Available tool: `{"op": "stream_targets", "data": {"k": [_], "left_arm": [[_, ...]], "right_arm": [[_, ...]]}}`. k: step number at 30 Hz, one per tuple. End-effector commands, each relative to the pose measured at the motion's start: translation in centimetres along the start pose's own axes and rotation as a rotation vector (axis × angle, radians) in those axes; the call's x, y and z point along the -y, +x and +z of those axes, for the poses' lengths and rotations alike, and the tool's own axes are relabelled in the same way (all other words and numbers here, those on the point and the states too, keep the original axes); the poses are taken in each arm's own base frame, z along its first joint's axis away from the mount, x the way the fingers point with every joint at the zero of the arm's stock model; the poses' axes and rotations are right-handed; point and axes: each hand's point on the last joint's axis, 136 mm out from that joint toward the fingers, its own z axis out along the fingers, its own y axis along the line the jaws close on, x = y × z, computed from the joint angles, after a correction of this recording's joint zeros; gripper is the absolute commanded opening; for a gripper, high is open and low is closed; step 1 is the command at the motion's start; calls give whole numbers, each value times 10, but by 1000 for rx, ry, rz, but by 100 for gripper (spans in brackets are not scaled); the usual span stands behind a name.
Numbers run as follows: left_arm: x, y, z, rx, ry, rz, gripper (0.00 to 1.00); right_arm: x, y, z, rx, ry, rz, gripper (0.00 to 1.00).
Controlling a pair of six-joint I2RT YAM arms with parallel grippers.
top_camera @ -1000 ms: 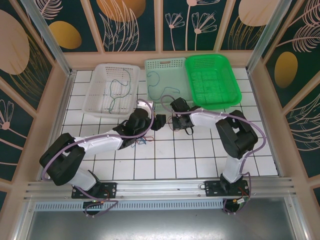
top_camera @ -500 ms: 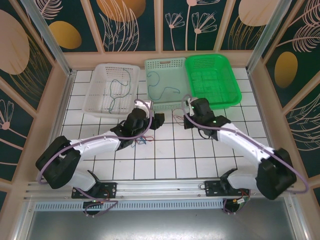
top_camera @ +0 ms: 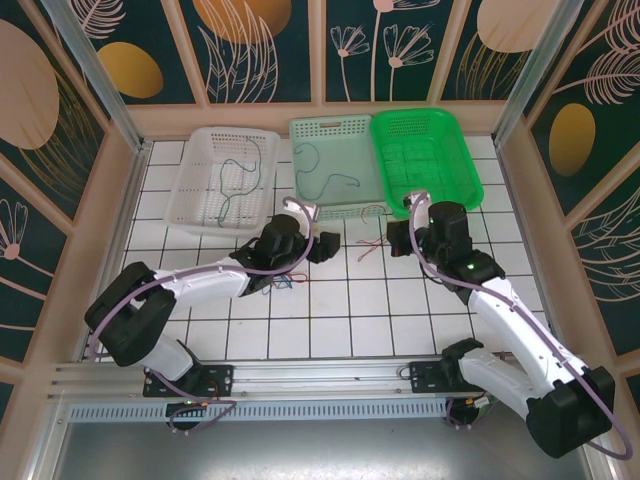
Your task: Untangle the cables
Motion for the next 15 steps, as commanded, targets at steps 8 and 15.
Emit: {"op": "stream_targets", "data": {"k": [8, 15], "left_arm": [[59, -16, -3, 34, 297, 138, 74], [44, 2, 11, -25, 235, 143, 73]], "right_arm": [[-31, -77, -33, 189, -121, 33, 0], [-36, -111, -50, 253, -117, 84, 0]]}}
